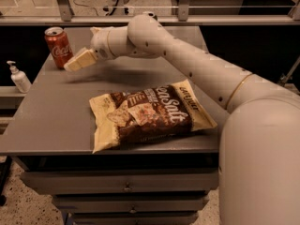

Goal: Move coke can near green can

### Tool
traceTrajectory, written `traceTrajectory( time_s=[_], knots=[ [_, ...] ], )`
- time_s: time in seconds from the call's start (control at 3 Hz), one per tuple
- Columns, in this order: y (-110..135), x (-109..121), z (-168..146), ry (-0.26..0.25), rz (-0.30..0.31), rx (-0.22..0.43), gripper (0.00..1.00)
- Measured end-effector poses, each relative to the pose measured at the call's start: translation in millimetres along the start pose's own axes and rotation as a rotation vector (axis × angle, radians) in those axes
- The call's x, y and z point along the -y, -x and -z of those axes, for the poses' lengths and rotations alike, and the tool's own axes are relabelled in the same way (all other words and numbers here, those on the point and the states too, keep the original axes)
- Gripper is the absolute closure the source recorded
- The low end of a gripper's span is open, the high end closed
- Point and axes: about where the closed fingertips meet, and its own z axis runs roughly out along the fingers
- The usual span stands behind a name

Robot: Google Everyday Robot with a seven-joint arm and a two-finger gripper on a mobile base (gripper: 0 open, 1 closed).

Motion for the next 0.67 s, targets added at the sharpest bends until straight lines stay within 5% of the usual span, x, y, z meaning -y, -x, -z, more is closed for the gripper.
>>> traceTrajectory(
  time_s=[0.67],
  knots=[
    [4.9, -3.2, -44.6, 0.032, -0.078, 0.117, 0.0]
  ],
)
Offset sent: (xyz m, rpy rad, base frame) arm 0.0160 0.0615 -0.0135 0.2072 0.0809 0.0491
